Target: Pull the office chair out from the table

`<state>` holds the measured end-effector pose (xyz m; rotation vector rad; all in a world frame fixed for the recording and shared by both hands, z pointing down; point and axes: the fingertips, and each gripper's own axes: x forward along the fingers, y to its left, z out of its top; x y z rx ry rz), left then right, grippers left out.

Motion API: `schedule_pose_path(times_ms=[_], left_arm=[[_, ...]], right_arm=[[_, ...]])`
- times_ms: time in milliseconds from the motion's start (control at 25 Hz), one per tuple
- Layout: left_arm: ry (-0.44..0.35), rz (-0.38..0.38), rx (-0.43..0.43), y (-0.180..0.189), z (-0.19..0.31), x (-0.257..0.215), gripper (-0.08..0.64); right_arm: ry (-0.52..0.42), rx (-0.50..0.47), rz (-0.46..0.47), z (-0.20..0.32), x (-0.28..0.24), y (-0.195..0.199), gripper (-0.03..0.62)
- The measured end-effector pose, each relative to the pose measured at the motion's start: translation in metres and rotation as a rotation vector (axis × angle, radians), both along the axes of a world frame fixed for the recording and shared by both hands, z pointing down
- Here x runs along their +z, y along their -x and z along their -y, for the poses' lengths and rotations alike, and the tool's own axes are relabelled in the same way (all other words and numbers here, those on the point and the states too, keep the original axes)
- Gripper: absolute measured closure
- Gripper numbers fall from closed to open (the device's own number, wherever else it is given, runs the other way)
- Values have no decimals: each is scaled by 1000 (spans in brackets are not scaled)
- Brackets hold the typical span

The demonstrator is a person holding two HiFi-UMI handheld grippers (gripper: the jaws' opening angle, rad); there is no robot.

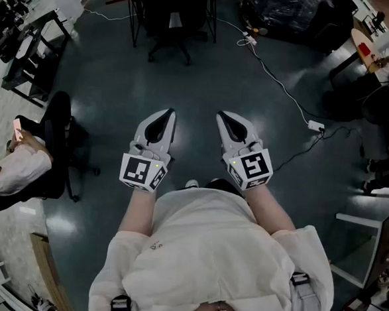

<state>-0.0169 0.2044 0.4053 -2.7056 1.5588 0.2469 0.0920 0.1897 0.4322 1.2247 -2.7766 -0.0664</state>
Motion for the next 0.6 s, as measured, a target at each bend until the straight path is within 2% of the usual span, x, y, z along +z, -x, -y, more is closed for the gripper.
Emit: schedule_pose_path(times_ms=[360, 600], left_arm=[[13, 10, 16, 7, -6, 3, 543], [32, 8, 9, 14, -3, 12, 543]], right_arm=[[-8, -10, -38, -4, 5, 12, 601], [10, 30, -26, 4, 15, 10, 601]])
